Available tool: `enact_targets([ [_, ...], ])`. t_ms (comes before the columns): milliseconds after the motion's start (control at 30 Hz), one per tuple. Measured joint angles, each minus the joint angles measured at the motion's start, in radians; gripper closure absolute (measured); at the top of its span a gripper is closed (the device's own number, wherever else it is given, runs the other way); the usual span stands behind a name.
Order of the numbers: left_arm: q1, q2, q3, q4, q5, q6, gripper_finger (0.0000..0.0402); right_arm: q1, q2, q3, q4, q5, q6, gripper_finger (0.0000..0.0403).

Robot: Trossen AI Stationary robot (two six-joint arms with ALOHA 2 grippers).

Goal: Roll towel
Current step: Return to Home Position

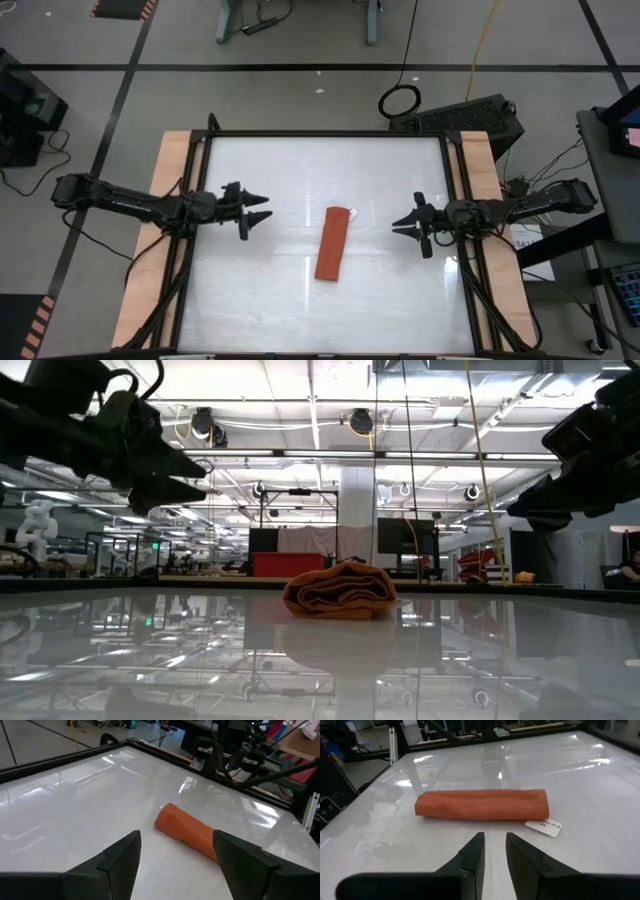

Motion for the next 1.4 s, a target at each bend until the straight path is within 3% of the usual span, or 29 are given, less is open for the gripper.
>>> enact_targets([
  [267, -0.014, 0.000, -0.090, 0.123, -0.002, 0.022, 0.0149, 0.000, -0.002, 0.000, 0.015, 0.000, -0.066, 0.0332],
  [533, -0.068, 0.000, -0.101, 0.136, -0.056, 0.146, 0.0149, 0.000, -0.002, 0.001, 0.074, -0.001, -0.063, 0.0332],
  [933, -0.084, -0.002, -0.101, 0.122, -0.038, -0.005, 0.0149, 0.001, -0.002, 0.004, 0.094, -0.007, 0.172, 0.0332],
  [1233, -0.105, -0.165, -0.101, 0.095, -0.185, 0.184, 0.0149, 0.001, -0.063, 0.052, 0.130, 0.063, -0.031, 0.0332],
  [1400, -0.170, -0.330, -0.101, -0.165, -0.278, 0.182, 0.0149, 0.000, -0.178, 0.056, 0.060, 0.133, -0.107, 0.0332],
])
